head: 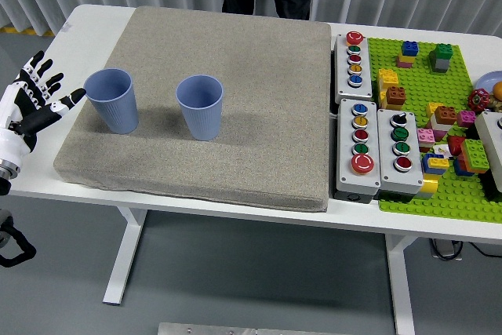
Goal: Pick cup pour cup place
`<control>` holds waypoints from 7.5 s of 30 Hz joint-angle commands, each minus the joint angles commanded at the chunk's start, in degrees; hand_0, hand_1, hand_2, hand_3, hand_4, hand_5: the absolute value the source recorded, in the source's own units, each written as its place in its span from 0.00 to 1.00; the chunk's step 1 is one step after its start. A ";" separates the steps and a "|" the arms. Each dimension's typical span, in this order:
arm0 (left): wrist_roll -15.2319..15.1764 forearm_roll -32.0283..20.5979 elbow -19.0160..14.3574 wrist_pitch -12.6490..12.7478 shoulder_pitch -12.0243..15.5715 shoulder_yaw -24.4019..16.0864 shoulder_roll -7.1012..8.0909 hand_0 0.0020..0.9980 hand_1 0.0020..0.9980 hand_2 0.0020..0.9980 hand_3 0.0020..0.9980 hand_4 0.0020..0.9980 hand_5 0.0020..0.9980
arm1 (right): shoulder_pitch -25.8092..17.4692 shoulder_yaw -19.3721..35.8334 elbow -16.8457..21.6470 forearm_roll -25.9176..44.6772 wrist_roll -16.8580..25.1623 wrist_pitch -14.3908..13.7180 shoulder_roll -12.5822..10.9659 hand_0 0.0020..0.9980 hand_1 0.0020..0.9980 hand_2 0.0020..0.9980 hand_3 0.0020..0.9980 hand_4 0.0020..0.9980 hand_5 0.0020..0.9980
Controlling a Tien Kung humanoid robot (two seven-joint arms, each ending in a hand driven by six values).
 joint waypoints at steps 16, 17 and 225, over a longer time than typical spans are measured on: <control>-0.53 2.13 3.55 1.75 -0.94 3.83 -2.37 0.91 0.91 1.00 1.00 0.96 0.24 | 0.51 -0.52 0.00 0.61 0.02 -0.04 -0.02 0.72 0.69 0.74 0.70 0.33 0.29; -0.58 2.11 3.95 1.81 -1.09 3.99 -2.65 0.91 0.91 1.00 1.00 0.96 0.24 | 0.50 -0.55 0.00 0.65 0.02 -0.05 -0.01 0.72 0.69 0.74 0.70 0.33 0.29; 2.47 49.30 8.99 21.67 -24.14 25.46 5.18 0.51 0.49 0.51 0.53 0.85 0.17 | 1.48 -0.94 0.00 1.26 -0.05 0.22 -0.71 0.73 0.69 0.74 0.70 0.33 0.29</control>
